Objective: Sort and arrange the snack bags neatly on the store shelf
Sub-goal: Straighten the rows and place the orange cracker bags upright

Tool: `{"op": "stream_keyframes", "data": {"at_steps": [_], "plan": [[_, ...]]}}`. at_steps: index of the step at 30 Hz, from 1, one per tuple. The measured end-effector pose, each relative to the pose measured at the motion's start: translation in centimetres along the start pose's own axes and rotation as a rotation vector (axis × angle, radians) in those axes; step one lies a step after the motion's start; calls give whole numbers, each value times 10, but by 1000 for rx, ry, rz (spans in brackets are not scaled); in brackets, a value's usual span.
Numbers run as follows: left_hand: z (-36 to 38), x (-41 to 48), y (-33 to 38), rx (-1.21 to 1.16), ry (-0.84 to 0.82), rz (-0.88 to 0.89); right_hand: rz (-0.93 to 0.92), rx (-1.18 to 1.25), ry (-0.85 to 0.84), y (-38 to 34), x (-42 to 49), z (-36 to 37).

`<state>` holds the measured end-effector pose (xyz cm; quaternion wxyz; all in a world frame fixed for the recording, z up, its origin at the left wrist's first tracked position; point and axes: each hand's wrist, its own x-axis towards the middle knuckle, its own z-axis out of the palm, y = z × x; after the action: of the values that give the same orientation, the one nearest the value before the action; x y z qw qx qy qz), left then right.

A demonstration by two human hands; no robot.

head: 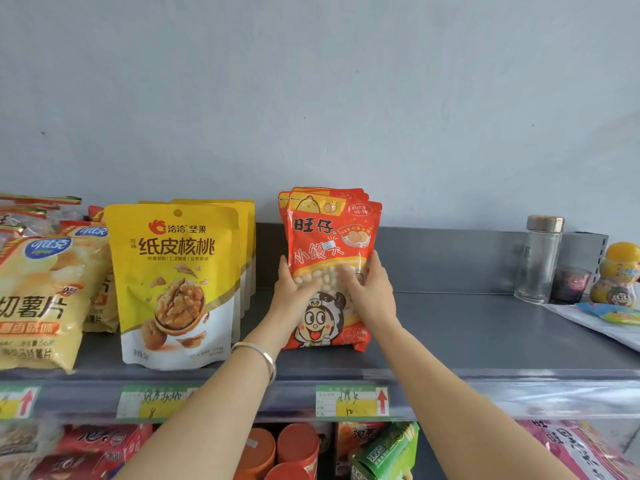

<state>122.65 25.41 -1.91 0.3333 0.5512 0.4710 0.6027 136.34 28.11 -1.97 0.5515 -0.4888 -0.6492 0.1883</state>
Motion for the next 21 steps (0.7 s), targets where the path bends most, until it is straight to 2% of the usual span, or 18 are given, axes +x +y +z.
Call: {"op": "stream_keyframes", "data": {"at_steps": [5,10,15,21], "plan": [[5,-15,-8,42,7,-7,-55,65,-77,10,-12,-2],[5,-22,-15,162,38,13,-66,101,-60,8,-13,-4],[5,-21,-14,234,19,3,-30,-25,3,9,-14,-4],[5,-22,-8,254,15,-22,28,-104,-20,4,-14,-8]]}}
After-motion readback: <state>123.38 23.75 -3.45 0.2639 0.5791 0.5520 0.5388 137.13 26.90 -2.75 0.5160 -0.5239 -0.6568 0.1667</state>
